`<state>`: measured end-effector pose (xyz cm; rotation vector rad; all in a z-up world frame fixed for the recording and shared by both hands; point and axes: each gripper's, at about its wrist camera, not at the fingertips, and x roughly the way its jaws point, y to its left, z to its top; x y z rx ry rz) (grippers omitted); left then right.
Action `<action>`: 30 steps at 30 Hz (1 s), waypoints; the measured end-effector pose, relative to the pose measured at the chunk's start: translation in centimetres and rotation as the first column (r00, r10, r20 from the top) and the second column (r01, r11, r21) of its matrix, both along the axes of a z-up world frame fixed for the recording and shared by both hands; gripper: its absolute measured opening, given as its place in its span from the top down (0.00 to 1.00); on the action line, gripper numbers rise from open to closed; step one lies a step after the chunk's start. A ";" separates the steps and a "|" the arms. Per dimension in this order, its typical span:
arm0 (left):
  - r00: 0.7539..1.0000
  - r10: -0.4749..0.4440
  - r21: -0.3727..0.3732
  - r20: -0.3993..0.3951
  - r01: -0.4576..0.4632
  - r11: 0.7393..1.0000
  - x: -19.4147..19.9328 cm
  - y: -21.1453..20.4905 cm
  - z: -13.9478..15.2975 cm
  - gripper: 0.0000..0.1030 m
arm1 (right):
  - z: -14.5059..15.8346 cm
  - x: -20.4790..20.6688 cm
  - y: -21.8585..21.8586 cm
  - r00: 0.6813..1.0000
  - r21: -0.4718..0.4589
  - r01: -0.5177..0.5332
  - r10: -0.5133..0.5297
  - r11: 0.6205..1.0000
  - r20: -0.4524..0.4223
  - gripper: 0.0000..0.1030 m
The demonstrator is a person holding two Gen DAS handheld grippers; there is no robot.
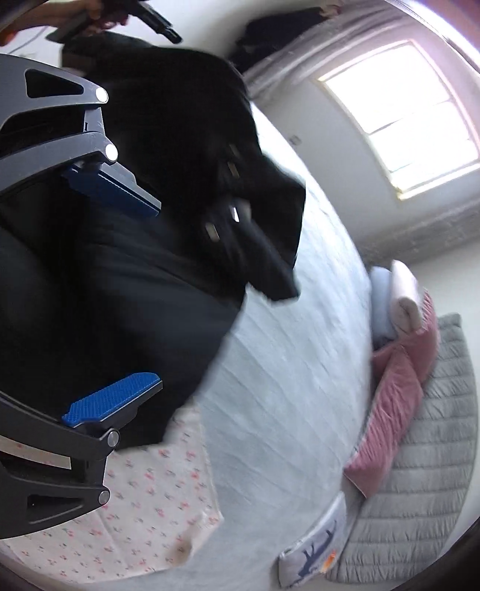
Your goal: Fold large clothes
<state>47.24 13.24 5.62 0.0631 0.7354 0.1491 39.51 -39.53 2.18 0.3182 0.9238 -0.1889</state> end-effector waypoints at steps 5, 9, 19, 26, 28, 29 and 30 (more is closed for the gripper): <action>0.978 -0.128 -0.027 -0.166 0.126 0.992 -5.0 1.3 -4.5 0.18 | -2.6 -5.7 0.2 0.995 0.081 -0.043 0.050 0.996 -0.082 0.16; 0.956 -0.190 -0.037 -0.224 0.187 0.982 -9.5 3.3 -6.3 0.18 | -3.5 -11.1 0.9 0.991 0.069 -0.068 0.075 0.995 -0.109 0.16; 0.937 -0.207 -0.145 -0.281 0.172 0.975 -16.9 12.5 -8.7 0.18 | -4.3 -22.0 2.9 0.984 0.128 -0.100 0.118 0.987 -0.136 0.16; 0.916 -0.312 -0.436 -0.252 0.180 0.881 -19.3 14.9 -12.0 0.19 | -8.5 -26.4 6.0 0.974 0.270 -0.112 0.160 0.956 -0.163 0.16; 0.922 -0.301 -0.478 -0.244 0.155 0.864 -19.5 15.2 -13.2 0.22 | -10.0 -26.9 6.2 0.974 0.314 -0.084 0.145 0.946 -0.176 0.16; 0.921 -0.302 -0.511 -0.244 0.143 0.848 -19.5 15.2 -13.8 0.26 | -10.8 -26.9 6.2 0.975 0.345 -0.062 0.131 0.937 -0.179 0.16; 0.920 -0.304 -0.548 -0.247 0.126 0.827 -19.5 15.2 -14.5 0.29 | -11.7 -27.1 6.3 0.978 0.384 -0.040 0.114 0.923 -0.174 0.16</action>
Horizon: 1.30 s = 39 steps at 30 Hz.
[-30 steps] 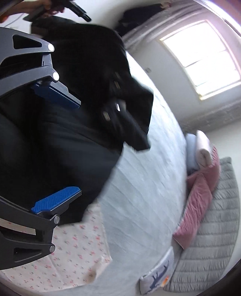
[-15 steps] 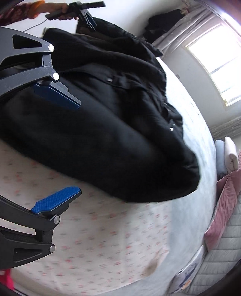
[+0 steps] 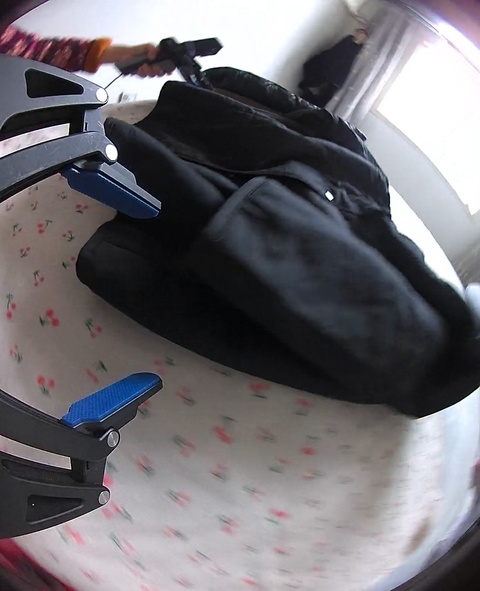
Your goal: Fold large clothes
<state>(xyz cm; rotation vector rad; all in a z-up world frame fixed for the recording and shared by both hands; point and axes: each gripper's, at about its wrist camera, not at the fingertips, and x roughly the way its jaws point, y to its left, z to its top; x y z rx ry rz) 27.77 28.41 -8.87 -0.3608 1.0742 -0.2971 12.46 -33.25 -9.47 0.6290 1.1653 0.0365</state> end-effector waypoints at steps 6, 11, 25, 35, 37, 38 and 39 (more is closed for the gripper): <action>0.999 0.045 -0.104 0.021 -0.043 0.994 -0.9 -1.6 -1.1 0.57 | -1.8 0.9 2.0 0.997 0.097 0.032 -0.039 0.995 0.072 0.18; 0.990 0.137 -0.142 0.038 -0.131 0.981 -2.9 -2.5 -0.4 0.94 | -1.9 0.8 1.5 0.993 0.182 0.104 -0.114 0.978 0.044 0.88; 0.989 0.034 -0.319 0.142 0.013 0.948 -13.7 -6.6 15.2 0.94 | 14.4 -10.9 -11.6 0.867 0.190 0.341 -0.386 0.921 0.316 0.92; 0.996 -0.035 0.323 0.082 0.007 0.946 -21.6 -9.2 7.9 0.44 | 9.0 -16.8 -14.1 0.924 -0.205 0.382 -0.370 0.901 0.097 0.48; 0.992 -0.087 0.312 0.096 0.053 0.949 -23.2 -10.1 7.3 0.33 | 8.2 -17.9 -13.7 0.935 -0.201 0.355 -0.343 0.913 0.094 0.43; 0.986 -0.127 0.305 0.109 0.089 0.948 -23.9 -10.9 7.1 0.26 | 7.9 -18.3 -13.0 0.945 -0.213 0.327 -0.315 0.921 0.092 0.42; 0.977 -0.176 0.305 0.119 0.132 0.943 -24.7 -11.9 6.7 0.23 | 7.6 -18.4 -12.0 0.958 -0.235 0.287 -0.274 0.929 0.086 0.40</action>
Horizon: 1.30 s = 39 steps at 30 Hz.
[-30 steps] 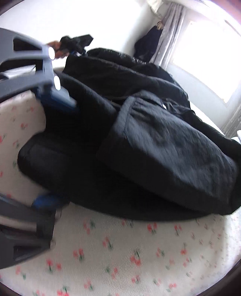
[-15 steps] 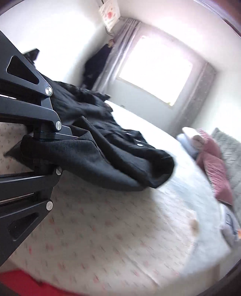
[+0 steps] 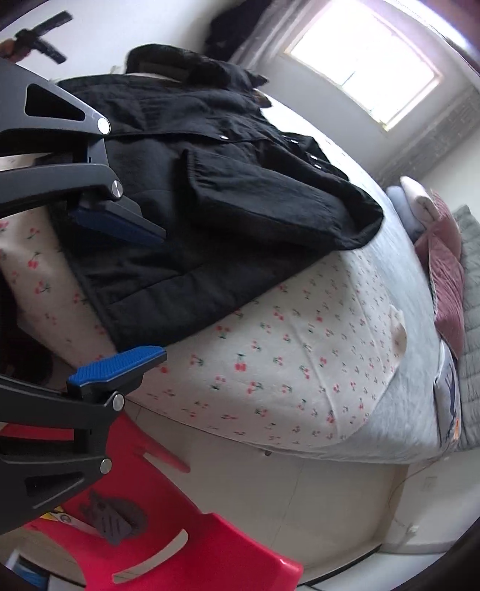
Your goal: Fold large clothes
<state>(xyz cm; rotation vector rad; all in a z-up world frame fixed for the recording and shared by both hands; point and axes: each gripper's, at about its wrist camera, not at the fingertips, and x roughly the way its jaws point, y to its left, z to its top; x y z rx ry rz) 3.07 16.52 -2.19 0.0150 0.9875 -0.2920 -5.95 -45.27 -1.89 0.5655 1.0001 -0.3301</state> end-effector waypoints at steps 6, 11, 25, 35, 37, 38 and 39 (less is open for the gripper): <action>0.957 -0.289 0.002 -0.034 0.289 0.957 -2.0 -6.9 -2.5 0.23 | -2.5 -0.2 6.1 0.975 0.042 -0.208 0.210 0.977 -0.066 0.39; 0.902 -0.411 -0.055 -0.132 0.407 0.912 -1.3 -11.4 -5.6 0.23 | -4.6 0.9 10.8 0.919 0.159 -0.377 0.390 0.912 -0.057 0.39; 0.854 -0.495 -0.005 0.158 0.502 0.865 2.9 -17.1 -2.5 0.23 | -1.6 8.0 16.7 0.795 0.028 -0.603 0.598 0.797 0.100 0.37; 0.743 -0.663 0.026 0.090 0.664 0.748 4.1 -17.8 -3.2 0.23 | -2.6 9.6 17.8 0.700 0.020 -0.714 0.713 0.700 0.044 0.35; 0.693 -0.720 0.110 0.034 0.713 0.692 3.2 -18.4 -4.6 0.23 | -3.4 8.9 18.9 0.643 0.013 -0.766 0.766 0.643 -0.017 0.34; 0.683 -0.731 0.132 0.016 0.723 0.678 3.1 -18.5 -5.0 0.23 | -4.0 8.5 19.6 0.607 0.010 -0.793 0.792 0.609 -0.060 0.34; 0.668 -0.744 0.171 -0.014 0.735 0.656 2.9 -18.8 -5.8 0.23 | -4.5 8.2 20.1 0.581 0.005 -0.812 0.809 0.584 -0.095 0.34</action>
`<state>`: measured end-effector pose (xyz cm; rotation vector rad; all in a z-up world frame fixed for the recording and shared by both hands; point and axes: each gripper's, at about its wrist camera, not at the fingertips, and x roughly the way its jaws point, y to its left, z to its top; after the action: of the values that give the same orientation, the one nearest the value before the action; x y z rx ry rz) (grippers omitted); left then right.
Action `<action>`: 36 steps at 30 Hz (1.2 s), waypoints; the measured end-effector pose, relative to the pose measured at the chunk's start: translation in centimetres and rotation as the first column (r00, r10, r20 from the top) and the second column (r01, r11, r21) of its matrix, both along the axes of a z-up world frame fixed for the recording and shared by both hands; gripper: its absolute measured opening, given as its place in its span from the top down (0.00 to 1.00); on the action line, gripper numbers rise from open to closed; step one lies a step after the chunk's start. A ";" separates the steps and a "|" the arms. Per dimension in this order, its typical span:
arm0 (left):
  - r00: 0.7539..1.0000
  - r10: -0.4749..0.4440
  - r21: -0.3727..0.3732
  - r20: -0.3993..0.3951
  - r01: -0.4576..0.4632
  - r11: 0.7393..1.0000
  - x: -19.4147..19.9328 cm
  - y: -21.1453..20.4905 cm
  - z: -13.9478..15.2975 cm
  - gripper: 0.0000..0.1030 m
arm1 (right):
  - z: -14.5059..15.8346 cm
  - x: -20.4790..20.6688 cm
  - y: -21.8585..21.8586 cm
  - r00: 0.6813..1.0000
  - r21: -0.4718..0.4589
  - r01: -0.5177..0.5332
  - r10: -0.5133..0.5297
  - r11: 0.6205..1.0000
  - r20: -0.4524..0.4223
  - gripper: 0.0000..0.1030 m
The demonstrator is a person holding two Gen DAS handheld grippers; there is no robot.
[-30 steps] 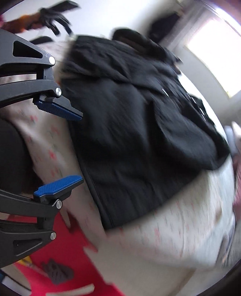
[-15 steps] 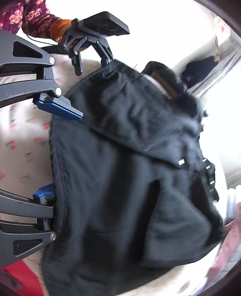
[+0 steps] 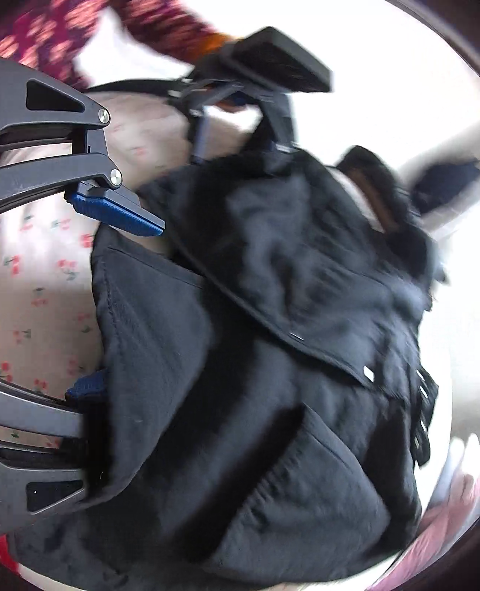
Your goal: Fold large clothes
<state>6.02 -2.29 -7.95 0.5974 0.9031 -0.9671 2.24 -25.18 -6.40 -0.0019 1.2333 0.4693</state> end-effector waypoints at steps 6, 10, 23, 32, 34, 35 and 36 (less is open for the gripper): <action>0.997 0.027 0.052 0.066 -0.030 0.998 0.8 -0.4 -0.9 0.52 | -1.7 -0.5 1.3 0.997 -0.152 -0.076 0.073 0.985 -0.029 0.34; 0.990 0.082 0.080 0.117 -0.092 0.993 0.9 -1.4 -1.1 0.82 | -1.5 0.0 0.4 0.999 -0.161 -0.034 0.032 0.986 -0.013 0.34; 0.989 0.143 -0.178 0.028 -0.136 0.975 -4.3 1.7 7.2 0.96 | 0.1 -3.6 3.1 0.981 -0.346 -0.101 0.151 0.933 0.121 0.34; 0.988 0.155 -0.210 -0.013 -0.154 0.965 -1.2 0.0 6.7 0.86 | 0.4 -1.7 4.1 0.968 -0.369 -0.052 0.138 0.928 0.209 0.35; 0.989 0.133 -0.202 -0.067 -0.144 0.969 -0.4 -0.4 5.8 0.68 | 3.1 -0.1 2.9 0.951 -0.320 0.019 0.082 0.947 0.299 0.35; 0.988 0.134 -0.203 -0.082 -0.148 0.968 0.0 -0.5 5.8 0.54 | 4.2 1.1 1.9 0.945 -0.287 0.059 0.039 0.956 0.325 0.35; 0.985 0.148 -0.203 -0.091 -0.164 0.965 0.8 -0.8 5.5 0.47 | 5.0 2.4 1.0 0.943 -0.264 0.092 0.001 0.960 0.334 0.34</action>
<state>6.80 -3.05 -2.40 0.3077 0.8873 -0.9326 4.60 -24.16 -1.45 -0.2805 0.9548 0.2388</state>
